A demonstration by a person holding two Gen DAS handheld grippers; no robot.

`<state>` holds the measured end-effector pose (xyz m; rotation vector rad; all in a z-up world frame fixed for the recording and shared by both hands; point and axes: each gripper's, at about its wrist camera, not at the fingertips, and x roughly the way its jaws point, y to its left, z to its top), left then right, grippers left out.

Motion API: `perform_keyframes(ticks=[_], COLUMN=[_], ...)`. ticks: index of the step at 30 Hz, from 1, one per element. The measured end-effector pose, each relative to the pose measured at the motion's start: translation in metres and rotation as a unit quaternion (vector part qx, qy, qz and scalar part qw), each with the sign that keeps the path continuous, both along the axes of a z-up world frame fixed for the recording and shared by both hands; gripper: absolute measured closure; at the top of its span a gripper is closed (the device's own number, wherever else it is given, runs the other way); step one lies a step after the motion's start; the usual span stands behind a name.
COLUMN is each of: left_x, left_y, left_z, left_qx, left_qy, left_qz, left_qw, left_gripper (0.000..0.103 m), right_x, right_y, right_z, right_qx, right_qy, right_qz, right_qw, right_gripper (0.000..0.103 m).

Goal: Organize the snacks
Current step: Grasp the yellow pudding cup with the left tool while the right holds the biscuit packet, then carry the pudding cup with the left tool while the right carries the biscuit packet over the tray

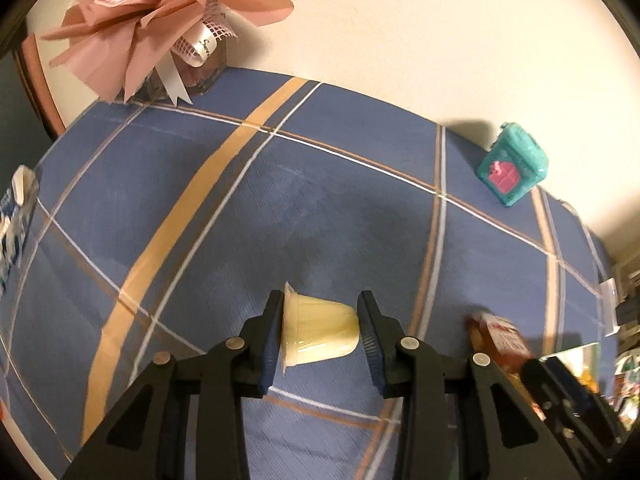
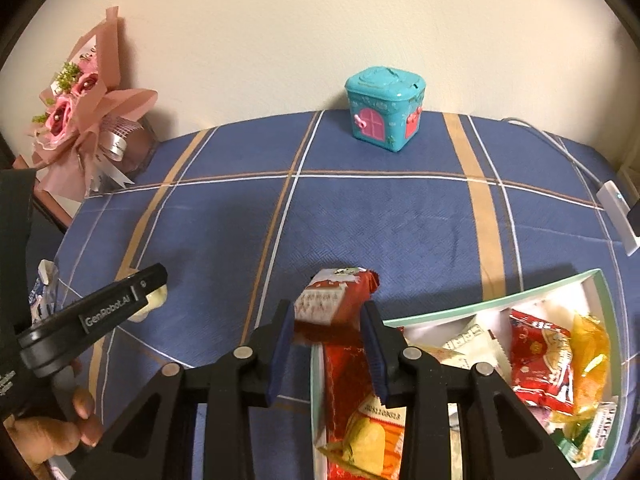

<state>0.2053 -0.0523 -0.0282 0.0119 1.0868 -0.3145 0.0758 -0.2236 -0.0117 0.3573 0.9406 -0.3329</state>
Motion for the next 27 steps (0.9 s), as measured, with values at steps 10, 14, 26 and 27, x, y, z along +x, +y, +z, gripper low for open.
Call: perform_keyframes(ticks=[10, 14, 26, 27], left_x=[-0.025, -0.027, -0.013, -0.011], left_y=[0.008, 0.012, 0.014, 0.014], left_z=[0.011, 0.008, -0.014, -0.017], left_qx=[-0.019, -0.028, -0.026, -0.028], left_qy=[0.022, 0.036, 0.057, 0.061], left_qz=[0.006, 0.009, 0.015, 0.015], left_qw=[0.9996, 0.9989, 0.9979, 0.9976], left_gripper=[0.065, 0.065, 0.065, 0.065], right_x=[-0.013, -0.015, 0.015, 0.025], right_y=[0.002, -0.001, -0.012, -0.015], right_z=[0.013, 0.015, 0.006, 0.002], right_qx=[0.010, 0.007, 0.022, 0.032], right_qy=[-0.004, -0.006, 0.020, 0.042], right_qz=[0.007, 0.004, -0.018, -0.020], right_qw=[1.000, 1.000, 0.999, 0.998], right_gripper=[0.072, 0.072, 0.031, 0.031])
